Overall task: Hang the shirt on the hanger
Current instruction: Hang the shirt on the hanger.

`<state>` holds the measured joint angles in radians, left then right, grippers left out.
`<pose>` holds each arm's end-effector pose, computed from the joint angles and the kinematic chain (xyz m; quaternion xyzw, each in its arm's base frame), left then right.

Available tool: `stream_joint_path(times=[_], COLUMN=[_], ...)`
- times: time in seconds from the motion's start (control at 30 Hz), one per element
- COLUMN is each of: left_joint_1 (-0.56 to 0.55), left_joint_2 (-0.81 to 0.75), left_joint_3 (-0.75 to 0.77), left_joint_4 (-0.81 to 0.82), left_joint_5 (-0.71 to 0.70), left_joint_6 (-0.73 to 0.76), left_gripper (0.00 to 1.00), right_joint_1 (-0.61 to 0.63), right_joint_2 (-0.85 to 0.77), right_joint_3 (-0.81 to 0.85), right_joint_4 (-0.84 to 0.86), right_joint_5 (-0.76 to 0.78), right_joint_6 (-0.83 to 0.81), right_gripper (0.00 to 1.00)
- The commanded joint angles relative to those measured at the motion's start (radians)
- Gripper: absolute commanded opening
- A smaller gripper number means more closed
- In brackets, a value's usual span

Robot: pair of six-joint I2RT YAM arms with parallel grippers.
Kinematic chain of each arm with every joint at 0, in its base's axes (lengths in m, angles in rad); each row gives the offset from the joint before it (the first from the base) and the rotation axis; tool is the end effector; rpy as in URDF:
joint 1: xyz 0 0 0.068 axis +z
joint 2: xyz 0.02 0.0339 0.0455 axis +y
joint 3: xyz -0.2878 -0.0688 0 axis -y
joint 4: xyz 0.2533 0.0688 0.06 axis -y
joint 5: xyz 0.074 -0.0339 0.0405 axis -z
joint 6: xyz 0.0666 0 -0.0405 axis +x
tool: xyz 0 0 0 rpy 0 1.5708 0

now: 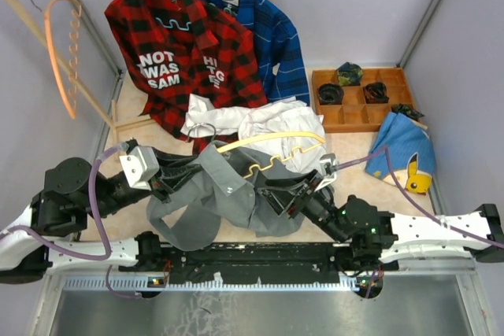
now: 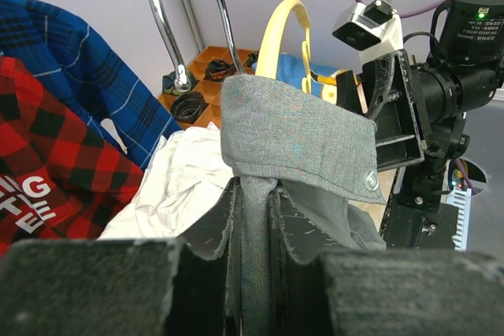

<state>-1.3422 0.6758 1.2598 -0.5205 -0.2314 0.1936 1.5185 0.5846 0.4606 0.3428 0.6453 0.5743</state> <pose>0.0403 -0.1059 0.4921 0.4116 0.5475 -0.3272 0.6510 0.0485 0.1606 0.3281 -0.0496 0.6410 0.5411 0.5422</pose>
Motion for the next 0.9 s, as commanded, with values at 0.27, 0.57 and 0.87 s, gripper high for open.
stream_joint_path(times=[0.27,0.57,0.87], left_joint_1=[-0.005,-0.005,-0.005], left_joint_2=[-0.002,-0.012,-0.030], left_joint_3=[-0.002,-0.011,-0.003], left_joint_4=[0.091,0.102,0.084], left_joint_5=[0.027,0.020,0.011], left_joint_6=[-0.008,-0.008,-0.009], left_gripper=[0.00,0.00,0.00], right_joint_1=[0.010,0.010,0.009], right_joint_2=[0.151,0.234,0.265], right_joint_3=[0.053,0.011,-0.058], right_joint_4=[0.297,0.209,0.235], right_joint_5=[0.121,0.192,0.221], right_joint_6=[0.033,0.030,0.058], right_gripper=[0.66,0.67,0.44])
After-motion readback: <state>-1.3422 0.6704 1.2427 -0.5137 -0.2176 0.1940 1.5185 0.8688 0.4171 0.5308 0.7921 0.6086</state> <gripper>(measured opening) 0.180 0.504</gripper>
